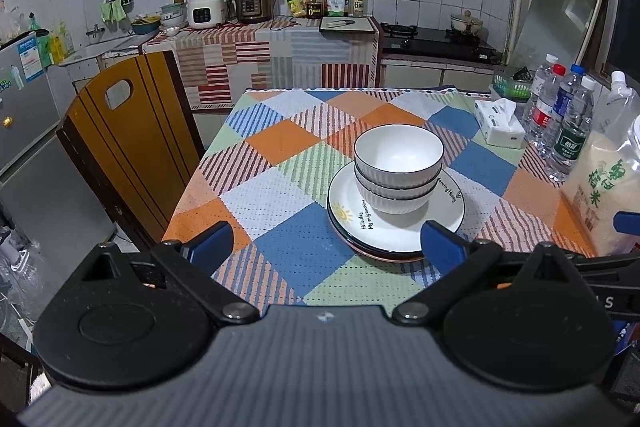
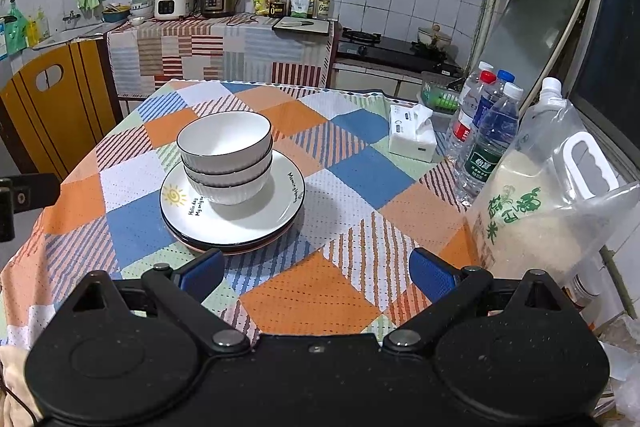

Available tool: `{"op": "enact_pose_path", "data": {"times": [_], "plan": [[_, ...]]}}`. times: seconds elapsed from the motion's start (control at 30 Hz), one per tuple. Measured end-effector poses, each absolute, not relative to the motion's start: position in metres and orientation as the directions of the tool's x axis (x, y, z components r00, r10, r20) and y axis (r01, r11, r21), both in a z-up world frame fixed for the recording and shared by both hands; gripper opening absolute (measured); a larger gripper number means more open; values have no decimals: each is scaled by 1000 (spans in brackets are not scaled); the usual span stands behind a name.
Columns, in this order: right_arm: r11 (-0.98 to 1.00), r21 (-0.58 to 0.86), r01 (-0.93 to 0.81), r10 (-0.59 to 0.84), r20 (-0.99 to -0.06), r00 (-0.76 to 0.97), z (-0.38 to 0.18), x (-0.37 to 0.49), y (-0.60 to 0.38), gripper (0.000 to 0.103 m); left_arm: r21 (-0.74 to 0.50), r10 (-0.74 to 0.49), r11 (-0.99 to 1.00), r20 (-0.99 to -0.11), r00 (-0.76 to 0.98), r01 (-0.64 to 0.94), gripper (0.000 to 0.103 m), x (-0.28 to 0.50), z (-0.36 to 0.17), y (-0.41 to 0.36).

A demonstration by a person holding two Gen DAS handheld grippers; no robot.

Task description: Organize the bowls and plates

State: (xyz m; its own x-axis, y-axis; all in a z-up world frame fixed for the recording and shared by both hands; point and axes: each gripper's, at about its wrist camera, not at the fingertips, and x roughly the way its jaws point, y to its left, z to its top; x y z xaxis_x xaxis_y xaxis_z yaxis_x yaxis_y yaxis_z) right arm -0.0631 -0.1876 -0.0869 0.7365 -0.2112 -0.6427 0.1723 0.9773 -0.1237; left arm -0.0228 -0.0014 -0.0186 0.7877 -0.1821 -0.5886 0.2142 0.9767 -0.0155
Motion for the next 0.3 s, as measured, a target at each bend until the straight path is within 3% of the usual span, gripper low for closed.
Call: {"op": "enact_pose_path", "data": {"times": [0.3], "plan": [[977,-125,170,-210,-644,736,-87,-62,-188,100,-9,-179,976,-590,788,216,102,-24,-19,-1]]}}
